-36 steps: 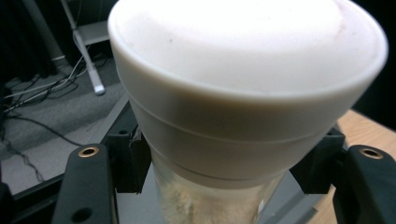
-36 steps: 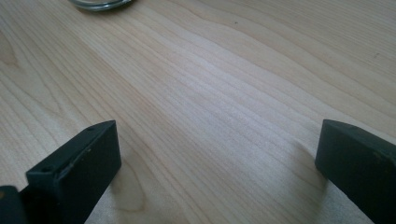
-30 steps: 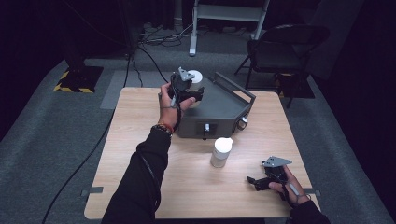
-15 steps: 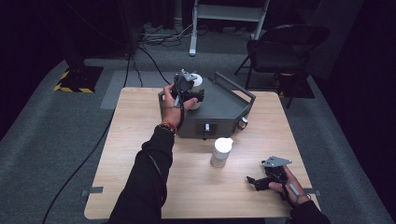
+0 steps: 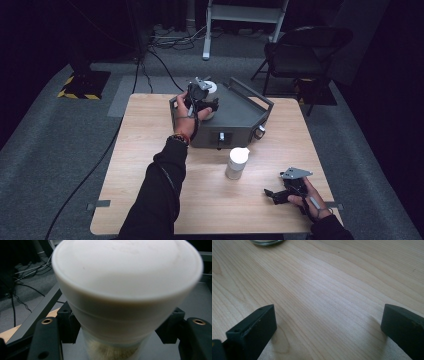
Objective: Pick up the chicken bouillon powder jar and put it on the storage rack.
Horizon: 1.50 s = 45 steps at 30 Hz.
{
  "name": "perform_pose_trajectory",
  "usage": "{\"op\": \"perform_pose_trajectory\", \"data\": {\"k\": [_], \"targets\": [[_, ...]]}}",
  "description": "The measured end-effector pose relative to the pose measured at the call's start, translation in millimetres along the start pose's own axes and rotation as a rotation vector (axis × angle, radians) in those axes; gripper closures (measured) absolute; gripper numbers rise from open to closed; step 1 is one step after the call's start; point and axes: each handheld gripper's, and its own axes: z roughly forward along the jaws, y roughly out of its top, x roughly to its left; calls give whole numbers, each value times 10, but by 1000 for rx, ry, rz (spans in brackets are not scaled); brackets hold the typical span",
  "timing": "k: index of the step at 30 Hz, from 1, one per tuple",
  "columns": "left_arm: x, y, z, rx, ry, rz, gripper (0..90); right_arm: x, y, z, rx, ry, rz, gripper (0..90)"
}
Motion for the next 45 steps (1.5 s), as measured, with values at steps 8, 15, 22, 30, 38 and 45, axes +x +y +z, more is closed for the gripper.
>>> {"op": "perform_pose_trajectory", "data": {"k": [8, 15, 22, 30, 38, 45], "targets": [[-49, -43, 23, 11, 24, 29, 268, 1, 0, 0, 0, 0, 0, 0], [-2, -199, 4, -51, 27, -33, 113, 1, 0, 0, 0, 0, 1, 0], [8, -256, -61, -83, 31, -47, 7, 0, 0, 0, 0, 0, 0, 0], [-24, -261, -222, -92, 15, 31, 5, 0, 0, 0, 0, 0, 1, 0], [-44, -353, -402, -118, 8, 70, 5, -1, 1, 0, 0, 0, 0, 0], [-52, -439, -575, -146, -23, 117, 4, 0, 1, 0, 1, 0, 1, 0]]}}
